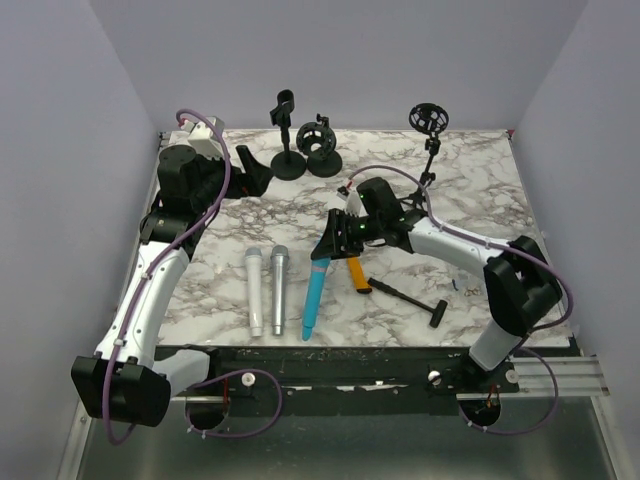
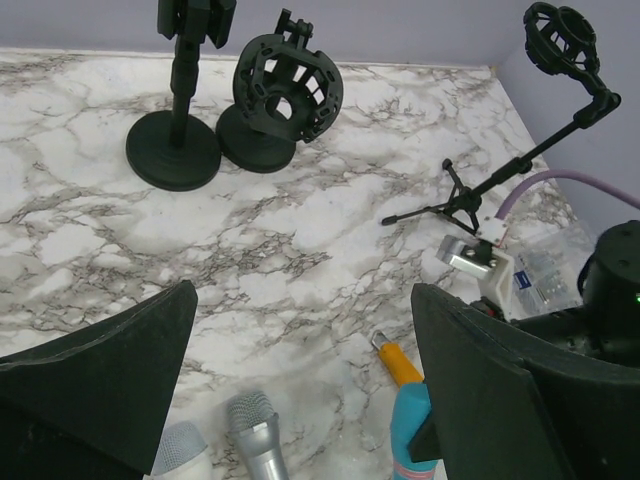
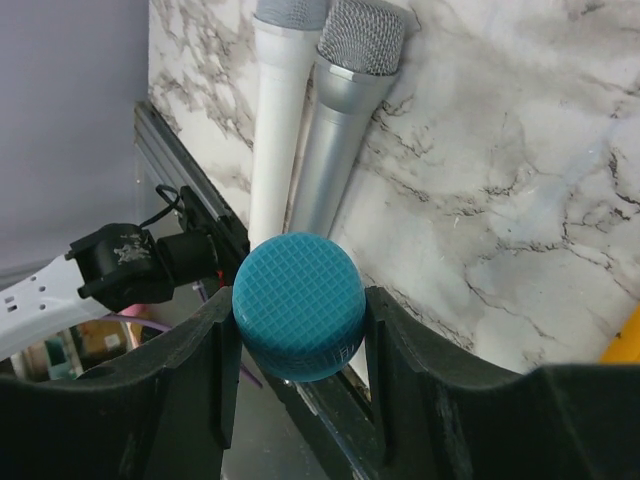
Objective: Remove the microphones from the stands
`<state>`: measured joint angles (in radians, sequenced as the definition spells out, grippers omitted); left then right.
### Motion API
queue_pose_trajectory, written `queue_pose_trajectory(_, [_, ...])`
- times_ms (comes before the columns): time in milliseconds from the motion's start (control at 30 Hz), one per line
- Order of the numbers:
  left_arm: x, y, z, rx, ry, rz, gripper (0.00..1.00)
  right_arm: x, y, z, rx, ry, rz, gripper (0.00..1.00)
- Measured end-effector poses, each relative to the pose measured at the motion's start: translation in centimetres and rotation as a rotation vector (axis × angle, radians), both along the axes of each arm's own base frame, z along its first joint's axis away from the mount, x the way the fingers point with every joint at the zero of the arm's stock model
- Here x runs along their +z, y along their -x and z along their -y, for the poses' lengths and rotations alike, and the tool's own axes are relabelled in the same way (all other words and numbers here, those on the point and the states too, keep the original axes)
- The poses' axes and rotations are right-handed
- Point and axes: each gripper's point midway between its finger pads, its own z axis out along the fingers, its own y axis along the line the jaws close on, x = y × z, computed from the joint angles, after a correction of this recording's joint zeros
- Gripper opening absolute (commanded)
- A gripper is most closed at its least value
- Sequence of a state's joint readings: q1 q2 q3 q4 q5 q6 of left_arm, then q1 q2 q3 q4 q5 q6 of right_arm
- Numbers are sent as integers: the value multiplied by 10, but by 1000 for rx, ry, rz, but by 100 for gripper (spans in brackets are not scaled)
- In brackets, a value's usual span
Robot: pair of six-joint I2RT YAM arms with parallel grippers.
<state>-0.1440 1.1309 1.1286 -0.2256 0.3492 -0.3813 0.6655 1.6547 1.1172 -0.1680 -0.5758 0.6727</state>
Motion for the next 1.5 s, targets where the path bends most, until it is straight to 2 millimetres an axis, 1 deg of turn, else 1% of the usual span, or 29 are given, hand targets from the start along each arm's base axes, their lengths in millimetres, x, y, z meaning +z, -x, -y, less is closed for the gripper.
queue_pose_trajectory(133, [2,0,0,-1,0,4,90,-21,2,-6,48,10,-71,9])
queue_pose_trajectory(267, [2,0,0,-1,-3,6,90,-38,-9,-17,80,8,-107,9])
queue_pose_trajectory(367, [2,-1,0,-1,-3,4,90,-55,-17,-24,89,8,-139,10])
queue_pose_trajectory(533, [-1,-2,0,-3,-3,-2,90,-83,-27,-33,85,21,-200,14])
queue_pose_trajectory(700, [-1,-2,1,-6,-2,-3,89,-100,-36,-38,62,41,-213,17])
queue_pose_trajectory(833, [0,-1,2,-11,3,-5,89,-105,-43,-40,25,39,-220,18])
queue_pose_trajectory(1000, [0,0,4,-21,10,-8,89,-106,-53,-44,-34,17,-207,26])
queue_pose_trajectory(1100, [0,0,5,-25,13,-9,89,-107,-55,-43,-65,11,-207,33])
queue_pose_trajectory(1300, [-1,1,8,-31,39,-27,89,-107,-56,-39,-112,13,-189,51])
queue_pose_trajectory(1433, [0,-6,13,-34,80,-68,85,-106,-57,-38,-116,11,-183,64])
queue_pose_trajectory(1500, [6,-12,19,-46,108,-89,85,-104,-58,-38,-118,8,-174,67])
